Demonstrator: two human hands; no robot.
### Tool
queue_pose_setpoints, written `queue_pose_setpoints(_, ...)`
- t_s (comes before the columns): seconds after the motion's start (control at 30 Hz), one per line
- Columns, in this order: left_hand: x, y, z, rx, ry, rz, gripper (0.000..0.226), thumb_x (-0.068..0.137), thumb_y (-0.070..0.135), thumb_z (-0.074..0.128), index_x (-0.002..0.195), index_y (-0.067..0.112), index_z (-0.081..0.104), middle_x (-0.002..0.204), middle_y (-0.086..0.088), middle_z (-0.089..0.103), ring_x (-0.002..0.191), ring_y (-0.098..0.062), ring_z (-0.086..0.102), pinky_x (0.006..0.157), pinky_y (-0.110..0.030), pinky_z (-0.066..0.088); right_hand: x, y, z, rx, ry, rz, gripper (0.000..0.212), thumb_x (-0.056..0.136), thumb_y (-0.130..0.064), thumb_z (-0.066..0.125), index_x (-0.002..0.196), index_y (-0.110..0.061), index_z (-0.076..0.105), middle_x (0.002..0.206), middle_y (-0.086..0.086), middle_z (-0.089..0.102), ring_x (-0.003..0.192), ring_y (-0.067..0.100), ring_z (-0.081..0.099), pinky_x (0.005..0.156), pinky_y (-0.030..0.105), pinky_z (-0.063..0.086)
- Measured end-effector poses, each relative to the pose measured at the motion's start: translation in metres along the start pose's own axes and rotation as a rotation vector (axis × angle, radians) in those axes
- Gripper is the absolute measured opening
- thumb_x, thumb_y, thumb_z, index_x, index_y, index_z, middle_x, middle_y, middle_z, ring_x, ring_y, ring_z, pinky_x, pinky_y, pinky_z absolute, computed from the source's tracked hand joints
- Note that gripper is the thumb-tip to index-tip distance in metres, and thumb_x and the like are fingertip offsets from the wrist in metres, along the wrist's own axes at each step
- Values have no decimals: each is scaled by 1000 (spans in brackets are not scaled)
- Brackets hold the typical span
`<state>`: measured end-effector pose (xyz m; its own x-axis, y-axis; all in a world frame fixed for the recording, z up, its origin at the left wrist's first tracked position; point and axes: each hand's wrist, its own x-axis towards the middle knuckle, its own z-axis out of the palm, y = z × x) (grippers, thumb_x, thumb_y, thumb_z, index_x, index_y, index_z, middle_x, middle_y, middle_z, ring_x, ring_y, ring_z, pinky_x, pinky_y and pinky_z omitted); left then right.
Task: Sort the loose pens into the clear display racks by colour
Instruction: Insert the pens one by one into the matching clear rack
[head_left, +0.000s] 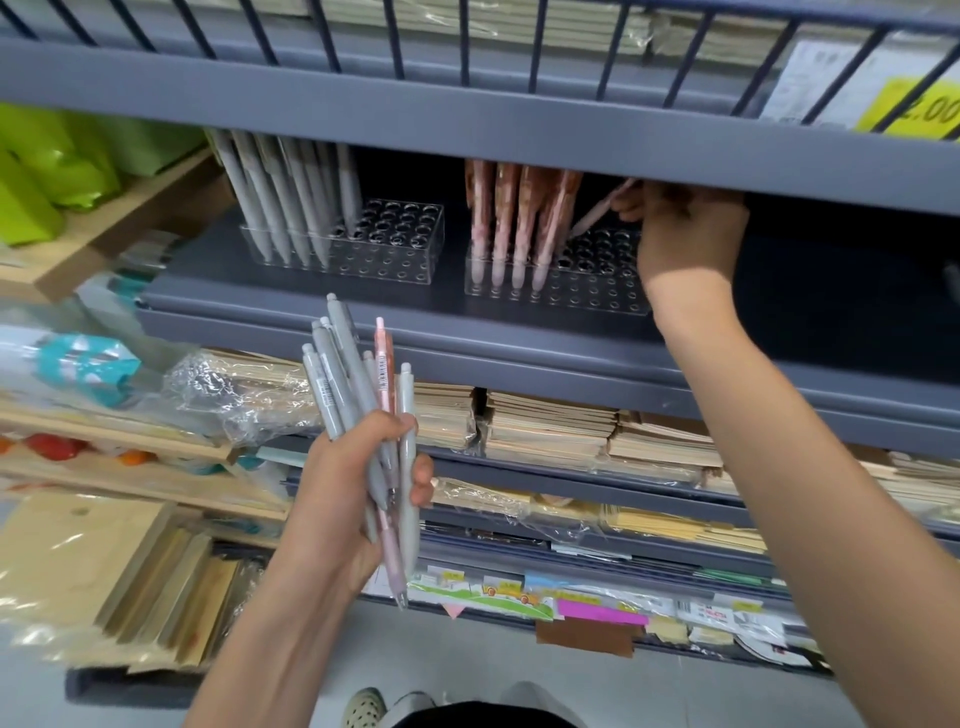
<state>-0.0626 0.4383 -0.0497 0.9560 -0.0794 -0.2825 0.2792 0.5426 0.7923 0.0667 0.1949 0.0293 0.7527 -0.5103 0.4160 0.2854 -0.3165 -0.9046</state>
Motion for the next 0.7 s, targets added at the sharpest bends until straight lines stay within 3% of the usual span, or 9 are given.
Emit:
queue_pose_setpoints(0.07, 0, 0, 0, 8, 12, 2, 31, 71, 11, 67, 98, 5, 54, 70, -6, 51, 47, -18, 51, 39, -25, 43, 1, 3, 3, -94, -13, -13, 37, 91, -9, 49, 60, -29, 57, 62, -9, 66, 70, 14, 67, 83, 40, 55)
queue_pose_setpoints(0.13, 0, 1, 0, 25, 21, 0, 32, 70, 12, 69, 97, 4, 54, 68, -5, 52, 47, -18, 52, 40, -25, 44, 2, 5, 9, -220, -105, -29, 21, 95, -17, 49, 79, -22, 63, 85, 5, 70, 94, 30, 65, 93, 47, 50)
queue_pose_setpoints(0.23, 1, 2, -1, 47, 17, 4, 34, 68, 11, 72, 95, 3, 53, 66, -5, 53, 47, -19, 53, 40, -25, 44, 0, 6, 14, -447, -223, -43, 28, 96, -28, 46, 110, -9, 62, 112, 14, 66, 110, 34, 56, 98, 36, 43)
queue_pose_setpoints(0.33, 1, 4, -1, 61, -9, 16, 35, 67, 10, 74, 95, 3, 55, 64, -5, 54, 47, -19, 55, 40, -24, 45, -3, 1, 16, -517, -214, -74, 29, 97, -25, 46, 115, -8, 60, 117, 12, 64, 116, 33, 50, 90, 26, 33)
queue_pose_setpoints(0.53, 1, 6, -3, 61, -29, 29, 32, 66, 10, 77, 92, 5, 58, 66, -7, 58, 49, -21, 57, 40, -26, 46, -6, -12, 22, -637, -251, -115, 38, 99, -23, 45, 133, -6, 50, 136, 17, 51, 128, 35, 44, 107, 40, 37)
queue_pose_setpoints(0.63, 1, 7, -4, 63, -51, 26, 41, 62, 9, 82, 94, 4, 58, 68, -9, 60, 49, -21, 58, 41, -27, 48, -7, -14, 22, -625, -221, -81, 39, 98, -24, 47, 132, -6, 50, 134, 18, 53, 126, 36, 47, 106, 42, 39)
queue_pose_setpoints(0.7, 1, 8, -5, 71, -63, 28, 41, 64, 7, 82, 97, 4, 58, 69, -10, 61, 50, -22, 59, 41, -27, 49, -8, -13, 20, -606, -191, -44, 32, 95, -25, 52, 120, -6, 58, 122, 16, 62, 117, 35, 54, 100, 36, 43)
